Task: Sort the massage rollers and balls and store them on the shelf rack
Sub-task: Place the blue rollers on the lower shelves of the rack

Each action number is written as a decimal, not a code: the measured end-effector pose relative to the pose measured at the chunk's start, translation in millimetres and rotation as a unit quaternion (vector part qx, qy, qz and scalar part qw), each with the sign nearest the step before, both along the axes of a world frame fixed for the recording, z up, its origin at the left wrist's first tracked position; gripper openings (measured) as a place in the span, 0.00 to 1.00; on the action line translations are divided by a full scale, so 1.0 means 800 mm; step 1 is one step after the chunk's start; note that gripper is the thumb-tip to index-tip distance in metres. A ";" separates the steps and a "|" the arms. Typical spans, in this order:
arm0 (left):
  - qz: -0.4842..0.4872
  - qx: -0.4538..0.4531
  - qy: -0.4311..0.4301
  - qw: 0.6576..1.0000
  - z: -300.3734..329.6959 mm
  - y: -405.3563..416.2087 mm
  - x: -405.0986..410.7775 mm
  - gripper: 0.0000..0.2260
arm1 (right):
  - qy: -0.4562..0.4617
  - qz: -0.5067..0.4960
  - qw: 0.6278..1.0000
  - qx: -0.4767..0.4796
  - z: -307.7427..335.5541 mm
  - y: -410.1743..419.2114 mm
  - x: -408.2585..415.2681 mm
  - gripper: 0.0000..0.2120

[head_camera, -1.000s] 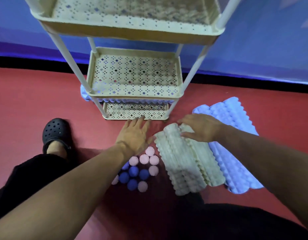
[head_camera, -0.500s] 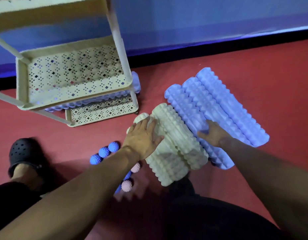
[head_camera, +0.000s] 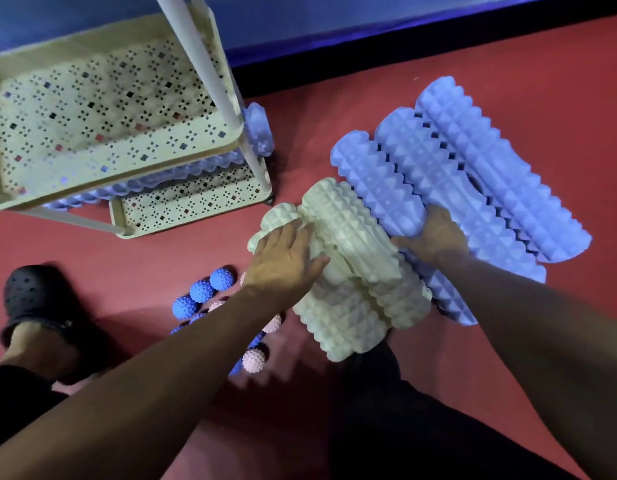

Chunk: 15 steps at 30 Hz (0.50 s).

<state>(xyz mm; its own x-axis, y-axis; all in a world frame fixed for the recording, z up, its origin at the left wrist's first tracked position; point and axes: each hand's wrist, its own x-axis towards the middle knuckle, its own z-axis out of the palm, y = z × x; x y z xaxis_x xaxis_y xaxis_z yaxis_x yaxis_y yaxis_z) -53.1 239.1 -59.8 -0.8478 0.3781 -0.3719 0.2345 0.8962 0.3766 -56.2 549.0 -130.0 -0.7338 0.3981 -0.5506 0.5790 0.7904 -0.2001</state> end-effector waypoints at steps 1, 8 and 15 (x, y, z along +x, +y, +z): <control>0.000 0.000 0.001 1.000 0.002 -0.001 -0.001 0.30 | 0.010 -0.004 1.000 -0.002 0.003 -0.001 -0.001 0.49; -0.021 -0.019 0.022 0.999 0.036 -0.015 -0.012 0.31 | 0.015 0.043 0.996 0.079 0.034 -0.002 0.015 0.43; 0.012 -0.007 0.023 1.000 0.102 -0.011 -0.011 0.33 | 0.104 0.063 0.992 0.028 0.140 -0.001 0.008 0.41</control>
